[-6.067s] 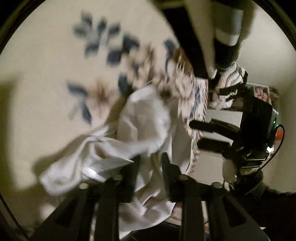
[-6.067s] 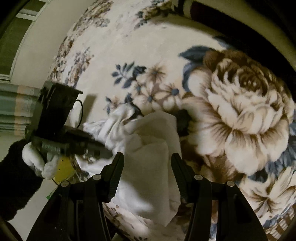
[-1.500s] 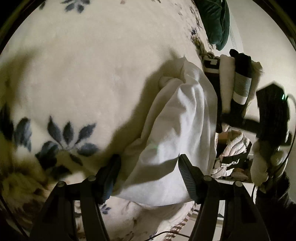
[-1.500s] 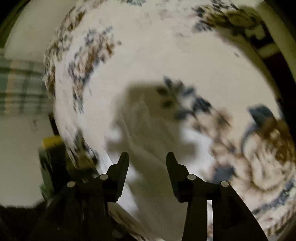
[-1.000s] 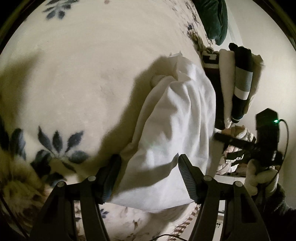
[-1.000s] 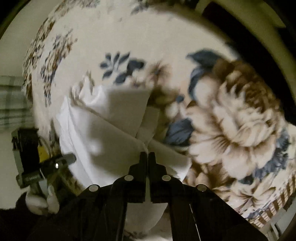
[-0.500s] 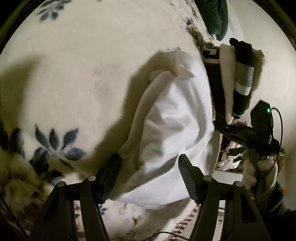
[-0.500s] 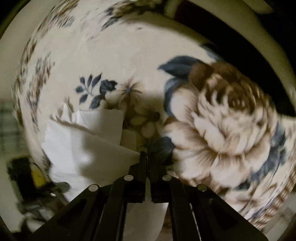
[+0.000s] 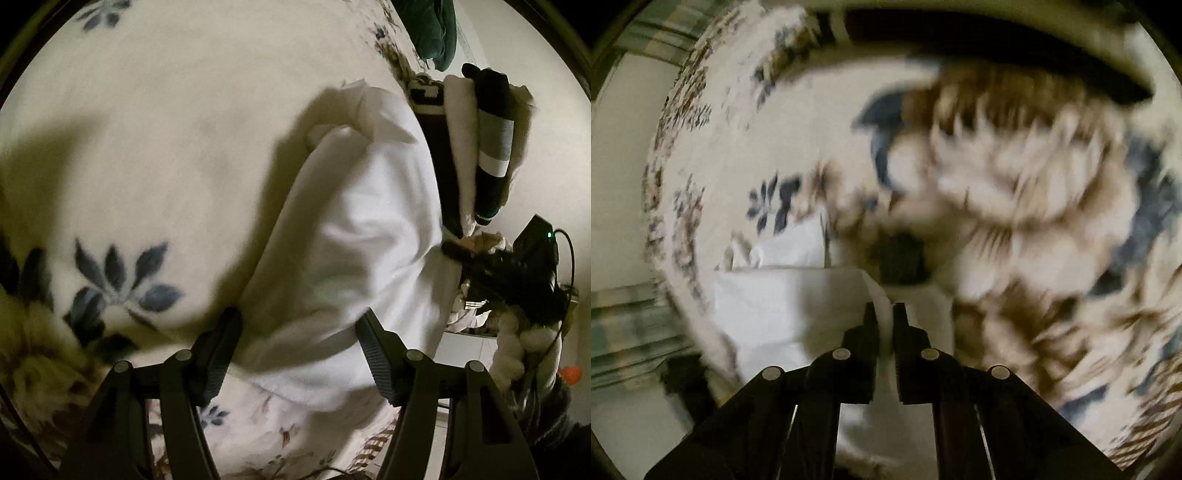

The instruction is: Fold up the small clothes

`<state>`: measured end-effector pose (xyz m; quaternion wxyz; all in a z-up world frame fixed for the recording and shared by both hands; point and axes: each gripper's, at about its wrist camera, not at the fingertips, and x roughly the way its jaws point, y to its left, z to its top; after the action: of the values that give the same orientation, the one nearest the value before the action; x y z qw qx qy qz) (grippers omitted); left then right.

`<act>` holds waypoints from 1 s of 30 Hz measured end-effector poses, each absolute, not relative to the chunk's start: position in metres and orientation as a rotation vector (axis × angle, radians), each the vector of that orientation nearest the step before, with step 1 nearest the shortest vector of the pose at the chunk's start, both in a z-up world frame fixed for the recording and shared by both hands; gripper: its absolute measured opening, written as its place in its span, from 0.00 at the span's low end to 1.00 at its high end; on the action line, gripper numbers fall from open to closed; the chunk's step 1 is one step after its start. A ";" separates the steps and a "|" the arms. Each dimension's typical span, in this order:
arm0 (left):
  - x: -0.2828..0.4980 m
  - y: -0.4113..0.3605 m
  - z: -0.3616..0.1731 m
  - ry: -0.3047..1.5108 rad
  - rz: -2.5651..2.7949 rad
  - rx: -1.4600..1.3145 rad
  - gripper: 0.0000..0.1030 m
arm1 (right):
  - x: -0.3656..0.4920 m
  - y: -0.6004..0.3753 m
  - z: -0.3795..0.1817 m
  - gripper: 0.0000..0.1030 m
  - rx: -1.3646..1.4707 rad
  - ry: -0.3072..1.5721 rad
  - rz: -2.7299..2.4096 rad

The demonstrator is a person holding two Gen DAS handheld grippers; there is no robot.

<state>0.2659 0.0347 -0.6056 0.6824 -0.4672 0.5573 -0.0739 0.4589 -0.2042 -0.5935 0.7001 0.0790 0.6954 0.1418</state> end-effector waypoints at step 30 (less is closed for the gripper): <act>0.247 0.028 -0.610 1.164 -0.142 -1.176 0.40 | 0.486 0.036 -0.610 0.02 -0.332 1.594 0.732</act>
<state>0.2473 0.0284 -0.6098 0.6747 -0.5226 0.5174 -0.0631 0.4865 0.0358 -0.6097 0.6273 -0.1449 0.6954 0.3193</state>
